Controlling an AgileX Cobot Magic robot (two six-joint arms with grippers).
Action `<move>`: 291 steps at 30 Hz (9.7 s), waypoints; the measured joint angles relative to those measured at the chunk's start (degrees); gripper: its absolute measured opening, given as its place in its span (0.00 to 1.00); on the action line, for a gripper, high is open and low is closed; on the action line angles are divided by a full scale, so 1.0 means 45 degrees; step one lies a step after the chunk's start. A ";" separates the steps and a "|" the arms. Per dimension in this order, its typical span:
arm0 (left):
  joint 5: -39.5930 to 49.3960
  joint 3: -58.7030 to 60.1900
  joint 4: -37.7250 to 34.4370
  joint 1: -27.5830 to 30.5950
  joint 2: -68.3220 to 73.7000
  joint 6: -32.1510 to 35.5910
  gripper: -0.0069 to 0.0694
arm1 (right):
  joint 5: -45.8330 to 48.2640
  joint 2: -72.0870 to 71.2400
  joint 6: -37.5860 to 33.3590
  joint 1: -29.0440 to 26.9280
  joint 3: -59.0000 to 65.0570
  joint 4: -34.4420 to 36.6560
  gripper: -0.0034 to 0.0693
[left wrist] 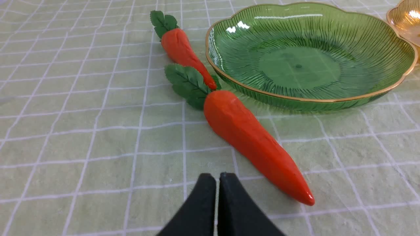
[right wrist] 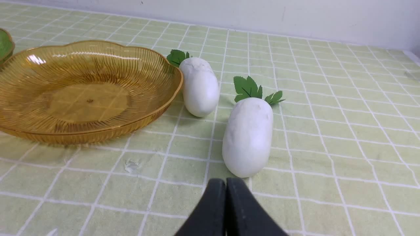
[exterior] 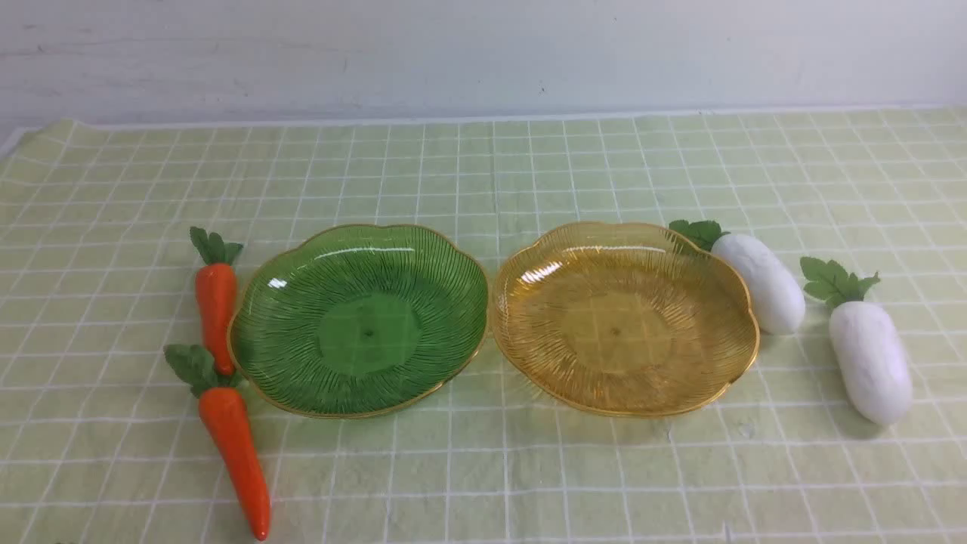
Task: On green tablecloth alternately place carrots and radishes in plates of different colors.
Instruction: 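Place the white radish on the plate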
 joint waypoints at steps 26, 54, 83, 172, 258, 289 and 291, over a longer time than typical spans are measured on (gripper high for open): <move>0.0000 0.0000 0.0000 0.0000 0.0000 0.0000 0.08 | 0.0000 0.0000 0.0000 0.0000 0.0000 0.0000 0.03; -0.0216 0.0014 -1.0114 0.0000 0.0000 -0.5284 0.08 | -0.0309 -0.0008 0.3324 0.0000 0.0083 0.8264 0.03; 0.7153 -0.5411 -0.8895 0.0000 0.9600 0.2805 0.08 | 0.4368 0.9081 -0.0798 0.0000 -0.6239 0.4183 0.03; 0.6326 -0.6954 -0.8569 0.0000 1.3465 0.4017 0.08 | 0.3126 2.0395 -0.0825 0.2967 -1.3518 0.1829 0.63; 0.6288 -0.6954 -0.8620 0.0000 1.3465 0.3995 0.08 | -0.0572 2.6619 0.0455 0.0703 -1.7686 0.2743 0.74; 0.6299 -0.6954 -0.8620 0.0000 1.3465 0.3983 0.08 | -0.0930 2.6455 0.1508 0.0507 -1.7801 0.2732 0.78; 0.6299 -0.6954 -0.8620 0.0000 1.3465 0.3983 0.08 | -0.0930 2.6498 0.1578 0.0478 -1.7801 0.2732 0.78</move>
